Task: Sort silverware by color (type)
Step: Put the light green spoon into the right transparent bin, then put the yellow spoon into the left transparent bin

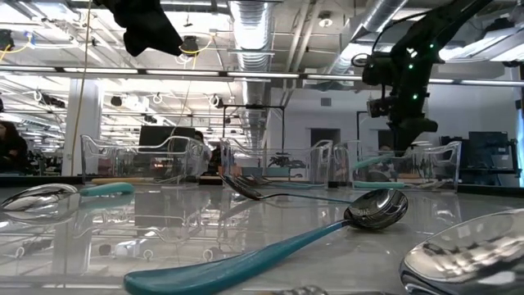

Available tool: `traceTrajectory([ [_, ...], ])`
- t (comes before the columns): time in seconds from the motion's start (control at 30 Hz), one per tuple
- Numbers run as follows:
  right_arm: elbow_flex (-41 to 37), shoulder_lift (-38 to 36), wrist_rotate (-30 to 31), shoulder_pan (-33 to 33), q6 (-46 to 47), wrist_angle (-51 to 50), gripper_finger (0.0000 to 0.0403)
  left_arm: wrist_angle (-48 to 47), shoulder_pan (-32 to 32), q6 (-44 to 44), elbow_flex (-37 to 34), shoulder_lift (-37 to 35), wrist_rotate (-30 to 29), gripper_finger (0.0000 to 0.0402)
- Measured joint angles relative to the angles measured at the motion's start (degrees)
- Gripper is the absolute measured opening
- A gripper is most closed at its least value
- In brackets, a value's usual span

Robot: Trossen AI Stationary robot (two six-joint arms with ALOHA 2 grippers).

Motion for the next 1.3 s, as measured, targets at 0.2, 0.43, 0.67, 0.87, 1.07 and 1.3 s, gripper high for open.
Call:
traceTrajectory([
  [0.2, 0.00, 1.31, 1.52, -0.08, 4.95, -0.72, 0.0078, -0.28, 0.00, -0.57, 0.00, 0.04, 0.04, 0.0116],
  [0.43, 0.07, -3.95, 3.42, 1.14, 8.77, -2.84, 0.0187, -0.50, 0.00, 3.13, 0.00, 0.01, 0.04, 0.0116],
  [0.67, 4.70, -10.80, -6.15, 6.57, 29.57, -15.86, 0.0253, -0.61, 1.54, 9.97, 0.00, 0.01, 0.10, 0.0116],
  [0.87, 3.82, -16.18, -25.17, 21.04, 55.11, -17.39, 0.0255, -0.63, 4.62, 17.58, 0.00, 0.01, 2.11, 0.0116],
  [1.07, 0.33, -16.46, -19.52, 48.84, 78.74, -14.38, 0.0255, -0.56, 7.76, 24.27, 0.00, 0.01, 7.16, 0.0116],
  [1.3, 0.24, -9.55, -10.40, 76.90, 113.81, -3.26, 0.0255, 1.60, 9.75, 28.05, 0.00, 0.01, 12.90, 0.0116],
])
